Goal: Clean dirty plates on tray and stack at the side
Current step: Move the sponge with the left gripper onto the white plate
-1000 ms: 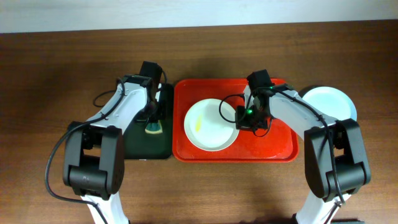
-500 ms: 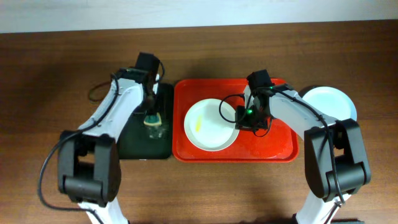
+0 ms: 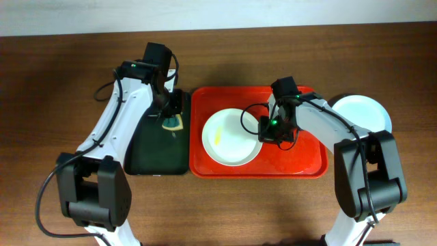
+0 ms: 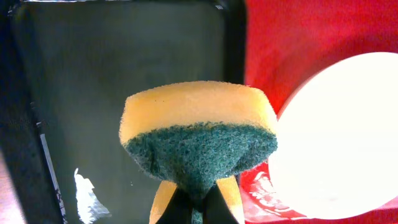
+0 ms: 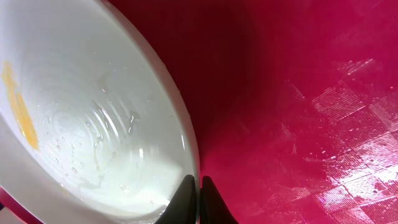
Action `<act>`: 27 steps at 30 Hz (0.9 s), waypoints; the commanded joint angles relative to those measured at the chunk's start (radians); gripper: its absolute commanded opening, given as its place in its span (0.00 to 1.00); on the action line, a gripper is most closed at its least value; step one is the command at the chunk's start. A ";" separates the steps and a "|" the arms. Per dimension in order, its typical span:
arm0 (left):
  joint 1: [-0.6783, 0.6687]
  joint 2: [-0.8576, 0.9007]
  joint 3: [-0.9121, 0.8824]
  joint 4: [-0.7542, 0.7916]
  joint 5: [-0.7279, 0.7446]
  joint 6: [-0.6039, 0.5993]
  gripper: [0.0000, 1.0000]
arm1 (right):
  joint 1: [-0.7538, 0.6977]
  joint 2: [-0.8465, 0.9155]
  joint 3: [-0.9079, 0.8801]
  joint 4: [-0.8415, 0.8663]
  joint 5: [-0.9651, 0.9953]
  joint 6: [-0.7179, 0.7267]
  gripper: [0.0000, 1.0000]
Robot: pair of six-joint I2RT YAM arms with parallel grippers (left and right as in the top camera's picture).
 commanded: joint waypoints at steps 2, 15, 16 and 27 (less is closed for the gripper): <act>-0.045 -0.025 0.022 0.018 0.077 -0.003 0.00 | 0.007 -0.013 -0.008 0.003 -0.028 0.021 0.04; -0.231 0.009 0.020 0.078 0.077 -0.145 0.00 | 0.042 -0.013 -0.008 0.034 -0.045 0.027 0.04; -0.239 0.018 0.020 0.082 0.077 -0.147 0.00 | 0.046 -0.013 -0.008 0.036 -0.043 0.026 0.04; -0.255 0.148 0.020 0.094 0.070 -0.183 0.00 | 0.048 -0.013 -0.008 0.037 -0.038 0.027 0.21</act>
